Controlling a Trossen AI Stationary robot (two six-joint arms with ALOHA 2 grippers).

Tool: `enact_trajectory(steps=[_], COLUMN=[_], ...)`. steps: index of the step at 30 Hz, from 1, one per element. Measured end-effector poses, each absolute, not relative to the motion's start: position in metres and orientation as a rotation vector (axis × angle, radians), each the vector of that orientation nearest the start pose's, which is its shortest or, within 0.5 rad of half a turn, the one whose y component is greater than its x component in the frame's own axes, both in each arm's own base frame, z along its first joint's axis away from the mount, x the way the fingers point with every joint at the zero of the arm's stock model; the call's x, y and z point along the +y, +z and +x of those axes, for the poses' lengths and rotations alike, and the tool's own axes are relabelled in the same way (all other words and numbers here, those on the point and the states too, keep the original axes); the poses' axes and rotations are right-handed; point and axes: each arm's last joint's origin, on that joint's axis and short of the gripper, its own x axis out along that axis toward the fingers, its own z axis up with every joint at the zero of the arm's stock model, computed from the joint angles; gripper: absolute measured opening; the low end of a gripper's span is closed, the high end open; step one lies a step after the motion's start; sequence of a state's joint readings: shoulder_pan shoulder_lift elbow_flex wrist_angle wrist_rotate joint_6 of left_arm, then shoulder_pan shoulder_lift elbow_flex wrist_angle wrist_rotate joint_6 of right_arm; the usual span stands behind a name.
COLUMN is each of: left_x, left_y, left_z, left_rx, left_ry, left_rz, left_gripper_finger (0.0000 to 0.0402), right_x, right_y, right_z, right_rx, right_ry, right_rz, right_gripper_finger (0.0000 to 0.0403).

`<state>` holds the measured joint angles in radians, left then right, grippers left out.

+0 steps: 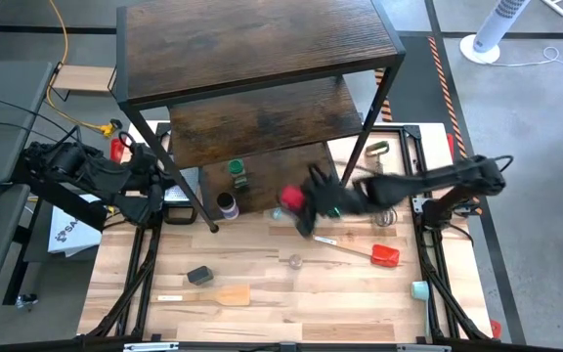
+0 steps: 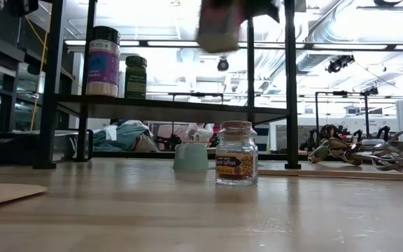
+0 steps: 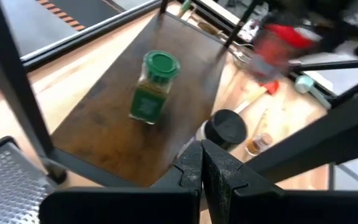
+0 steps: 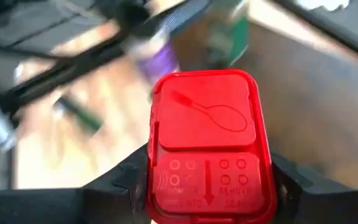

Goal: Shelf spices
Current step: Remove the red seasoning can from the shelf

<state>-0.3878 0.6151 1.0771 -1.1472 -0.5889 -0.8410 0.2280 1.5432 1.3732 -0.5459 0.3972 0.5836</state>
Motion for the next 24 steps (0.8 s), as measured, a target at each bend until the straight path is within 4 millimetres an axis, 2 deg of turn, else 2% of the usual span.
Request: enact_trajectory(steps=[3,5,9,11,14,16,19,24], left_x=[-0.01,-0.009,-0.008,-0.008,-0.008,-0.008,-0.007,-0.008], left_y=[0.36,0.36,0.361,0.361,0.361,0.361,0.361,0.361], left_z=[0.068,0.068,0.068,0.068,0.068,0.068,0.068,0.068], left_rx=[0.465,0.455,0.431,0.423,0.413,0.407,0.4,0.401], left_ry=[0.46,0.476,0.509,0.519,0.53,0.537,0.543,0.538], left_rz=[-0.491,-0.485,-0.473,-0.472,-0.488,-0.498,-0.516,-0.537], left_gripper_finger=[0.0,0.0,0.0,0.0,0.0,0.0,0.0,0.0], right_x=[0.105,0.13,0.174,0.188,0.196,0.196,0.194,0.192], right_y=[0.317,0.304,0.262,0.237,0.205,0.192,0.182,0.18], right_z=[0.302,0.286,0.263,0.254,0.249,0.251,0.255,0.261], right_rx=[0.704,0.762,0.789,0.797,0.793,0.789,0.777,0.827], right_ry=[-0.38,-0.43,-0.502,-0.531,-0.586,-0.602,-0.606,-0.536], right_rz=[0.334,0.354,0.476,0.544,0.605,0.622,0.642,0.596], right_gripper_finger=[0.0195,0.0195,0.0195,0.0195,0.0195,0.0202,0.0219,0.0233])
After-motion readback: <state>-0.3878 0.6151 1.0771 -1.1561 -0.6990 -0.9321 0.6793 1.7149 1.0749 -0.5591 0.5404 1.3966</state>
